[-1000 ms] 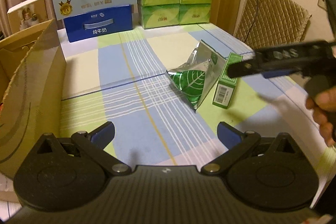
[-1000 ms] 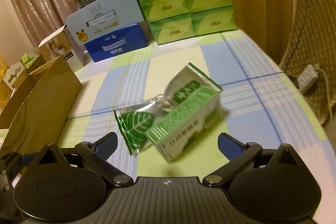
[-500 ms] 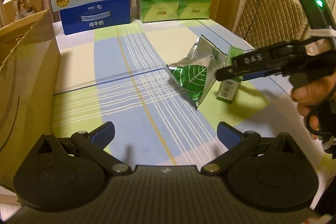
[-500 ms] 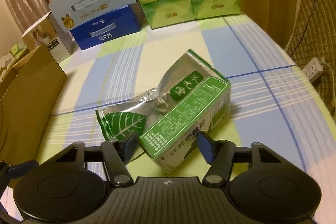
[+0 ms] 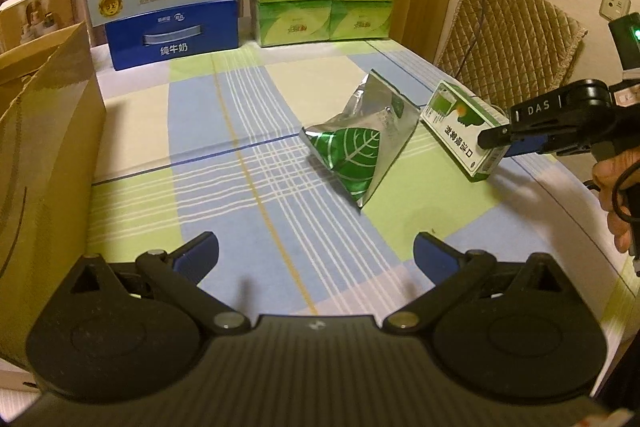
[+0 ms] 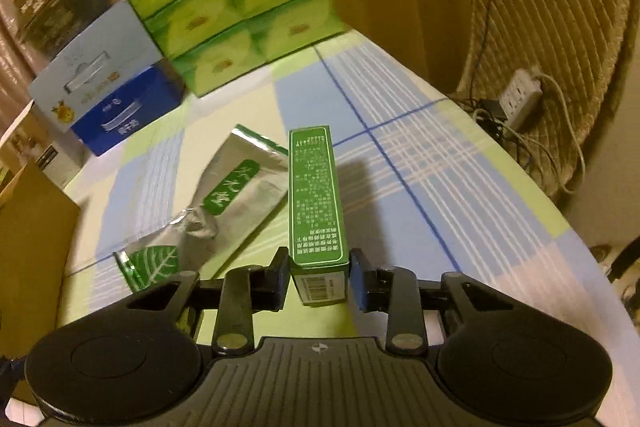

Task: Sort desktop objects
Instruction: 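Grasp the silver tea bag with the left gripper while the right gripper grasps the green box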

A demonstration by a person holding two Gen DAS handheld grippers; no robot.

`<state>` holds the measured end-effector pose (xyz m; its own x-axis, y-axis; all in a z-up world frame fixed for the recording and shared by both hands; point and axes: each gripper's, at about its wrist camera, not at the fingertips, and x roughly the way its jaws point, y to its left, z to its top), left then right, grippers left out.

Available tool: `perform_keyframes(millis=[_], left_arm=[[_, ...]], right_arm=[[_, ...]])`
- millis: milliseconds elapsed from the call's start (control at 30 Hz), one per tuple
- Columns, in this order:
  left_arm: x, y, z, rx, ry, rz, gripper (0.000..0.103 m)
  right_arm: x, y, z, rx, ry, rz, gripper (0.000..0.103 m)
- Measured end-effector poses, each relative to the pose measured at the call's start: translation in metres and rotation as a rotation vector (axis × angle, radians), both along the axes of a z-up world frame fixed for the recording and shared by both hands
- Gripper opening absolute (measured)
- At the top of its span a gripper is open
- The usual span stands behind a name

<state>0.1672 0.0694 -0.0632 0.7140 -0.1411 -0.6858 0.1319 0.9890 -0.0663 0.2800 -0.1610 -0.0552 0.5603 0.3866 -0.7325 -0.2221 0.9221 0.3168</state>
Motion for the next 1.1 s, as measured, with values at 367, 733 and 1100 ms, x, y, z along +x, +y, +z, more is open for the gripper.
perform_keyframes(millis=[367,733,1100], left_arm=[[0.026,-0.017,0.013,0.044,-0.006,-0.073,0.102],[0.116,-0.054,0.032,0.191,0.102,-0.241,0.102],[0.196,-0.091,0.007,0.236,0.257,-0.39,0.097]], right_arm=[[0.001,0.0,0.001,-0.112,-0.019,0.028,0.037],[0.031,0.013,0.009,-0.213,-0.05,0.27,0.063],[0.059,0.035,0.001,-0.346,-0.023,0.466,0.063]])
